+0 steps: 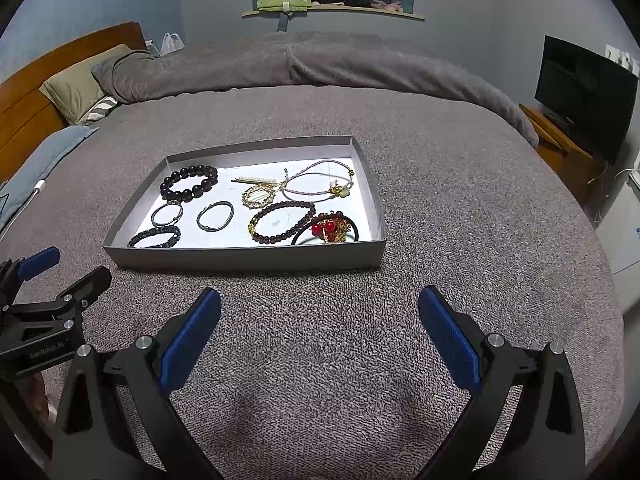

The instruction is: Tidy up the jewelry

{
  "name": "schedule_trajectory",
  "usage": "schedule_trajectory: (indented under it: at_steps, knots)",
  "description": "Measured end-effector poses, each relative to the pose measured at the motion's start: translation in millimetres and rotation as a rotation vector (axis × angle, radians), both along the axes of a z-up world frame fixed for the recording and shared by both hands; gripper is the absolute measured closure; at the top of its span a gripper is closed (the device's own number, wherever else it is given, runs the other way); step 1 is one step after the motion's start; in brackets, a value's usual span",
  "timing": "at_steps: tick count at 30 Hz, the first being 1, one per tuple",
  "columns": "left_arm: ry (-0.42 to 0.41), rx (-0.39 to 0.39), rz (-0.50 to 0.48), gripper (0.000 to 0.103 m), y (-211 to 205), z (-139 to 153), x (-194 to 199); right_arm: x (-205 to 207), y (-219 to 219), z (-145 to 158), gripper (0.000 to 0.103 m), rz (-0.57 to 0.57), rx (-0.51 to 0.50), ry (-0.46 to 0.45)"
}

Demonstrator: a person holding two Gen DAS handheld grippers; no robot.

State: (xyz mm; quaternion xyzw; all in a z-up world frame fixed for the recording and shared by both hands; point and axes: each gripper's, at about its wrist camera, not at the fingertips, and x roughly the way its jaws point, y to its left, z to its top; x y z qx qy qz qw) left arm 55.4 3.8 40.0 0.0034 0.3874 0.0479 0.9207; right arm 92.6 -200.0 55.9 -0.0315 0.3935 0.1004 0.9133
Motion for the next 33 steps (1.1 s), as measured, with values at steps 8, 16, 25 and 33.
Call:
schedule_trajectory:
  at_steps: [8, 16, 25, 33]
  knots:
    - [-0.002, 0.0, -0.001, 0.005, 0.3, 0.1, -0.2, -0.2, 0.2, -0.1, 0.005, 0.001, -0.001, 0.002]
    - [-0.001, 0.001, 0.0, 0.005, 0.2, -0.2, -0.1, -0.6, 1.3, -1.4, 0.005, 0.004, -0.006, 0.004]
    - [-0.001, 0.002, -0.001, 0.005, 0.3, -0.3, -0.4, -0.2, 1.4, -2.0, 0.005, 0.005, -0.01, 0.008]
    - [-0.012, 0.003, -0.001, 0.005, 0.3, 0.3, -1.7, -0.1, 1.8, -2.1, 0.005, 0.006, -0.014, 0.007]
